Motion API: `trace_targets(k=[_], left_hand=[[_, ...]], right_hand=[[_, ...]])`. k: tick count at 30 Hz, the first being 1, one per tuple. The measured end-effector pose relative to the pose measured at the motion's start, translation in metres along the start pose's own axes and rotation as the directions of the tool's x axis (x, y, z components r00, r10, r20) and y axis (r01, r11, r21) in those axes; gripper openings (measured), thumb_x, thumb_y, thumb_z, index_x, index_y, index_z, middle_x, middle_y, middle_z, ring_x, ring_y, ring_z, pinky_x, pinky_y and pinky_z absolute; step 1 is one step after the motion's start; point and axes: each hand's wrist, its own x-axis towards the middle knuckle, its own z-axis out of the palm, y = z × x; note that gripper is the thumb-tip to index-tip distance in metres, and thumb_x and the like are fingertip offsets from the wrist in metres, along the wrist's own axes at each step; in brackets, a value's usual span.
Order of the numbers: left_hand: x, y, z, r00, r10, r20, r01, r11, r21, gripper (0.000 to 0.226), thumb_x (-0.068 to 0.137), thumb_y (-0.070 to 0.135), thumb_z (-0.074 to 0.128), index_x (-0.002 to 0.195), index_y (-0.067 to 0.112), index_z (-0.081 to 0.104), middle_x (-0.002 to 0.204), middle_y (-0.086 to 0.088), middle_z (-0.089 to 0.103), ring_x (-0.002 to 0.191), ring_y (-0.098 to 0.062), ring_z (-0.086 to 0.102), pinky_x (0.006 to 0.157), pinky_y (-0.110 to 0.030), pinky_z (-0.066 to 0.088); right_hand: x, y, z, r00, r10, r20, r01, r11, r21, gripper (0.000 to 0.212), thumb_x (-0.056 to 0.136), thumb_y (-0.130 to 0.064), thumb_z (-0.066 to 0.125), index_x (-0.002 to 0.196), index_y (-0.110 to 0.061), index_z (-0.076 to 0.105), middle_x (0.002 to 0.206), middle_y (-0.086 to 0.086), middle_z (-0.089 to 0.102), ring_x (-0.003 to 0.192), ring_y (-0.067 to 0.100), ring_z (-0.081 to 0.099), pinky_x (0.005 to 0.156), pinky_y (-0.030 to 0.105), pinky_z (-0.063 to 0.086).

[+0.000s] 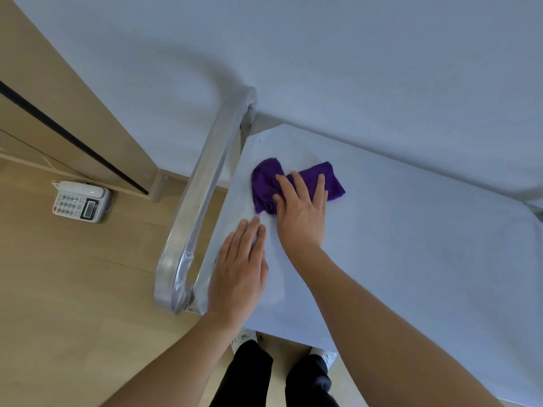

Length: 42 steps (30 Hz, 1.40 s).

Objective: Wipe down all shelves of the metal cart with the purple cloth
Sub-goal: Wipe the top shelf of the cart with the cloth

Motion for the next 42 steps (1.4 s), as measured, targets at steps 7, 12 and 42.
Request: trace_targets(k=[7, 12, 42], left_hand=[[0.0, 0.003, 0.001, 1.0, 0.003, -0.027, -0.003, 1.0, 0.003, 0.048, 0.1, 0.022, 0.035, 0.144, 0.004, 0.04, 0.151, -0.017, 0.038, 0.145, -0.027, 0.027, 0.118, -0.042, 0.026], [0.001, 0.005, 0.001, 1.0, 0.009, -0.01, -0.009, 1.0, -0.004, 0.053, 0.099, 0.021, 0.035, 0.149, 0.005, 0.031, 0.158, -0.012, 0.026, 0.148, -0.027, 0.019, 0.118, -0.043, 0.025], [0.025, 0.213, 0.039, 0.95, 0.275, 0.15, -0.268, 0.961, -0.064, 0.05, 0.09, 0.022, 0.046, 0.138, 0.008, 0.049, 0.153, -0.015, 0.035, 0.143, -0.033, 0.03, 0.111, -0.05, 0.034]], right_hand=[[-0.042, 0.004, 0.01, 0.997, 0.011, -0.08, -0.007, 0.999, 0.05, 0.04, 0.102, -0.036, 0.032, 0.134, -0.029, 0.054, 0.142, -0.002, 0.053, 0.144, 0.039, 0.024, 0.114, 0.053, 0.03], [0.022, -0.008, 0.006, 0.999, -0.018, -0.04, 0.019, 0.999, 0.043, 0.042, 0.102, -0.036, 0.032, 0.141, -0.031, 0.046, 0.15, 0.0, 0.044, 0.147, 0.041, 0.012, 0.12, 0.053, 0.015], [0.038, 0.244, -0.075, 0.991, 0.119, -0.056, -0.115, 0.991, 0.066, 0.039, 0.104, -0.037, 0.036, 0.142, -0.035, 0.043, 0.152, -0.007, 0.038, 0.149, 0.033, 0.008, 0.116, 0.046, 0.025]])
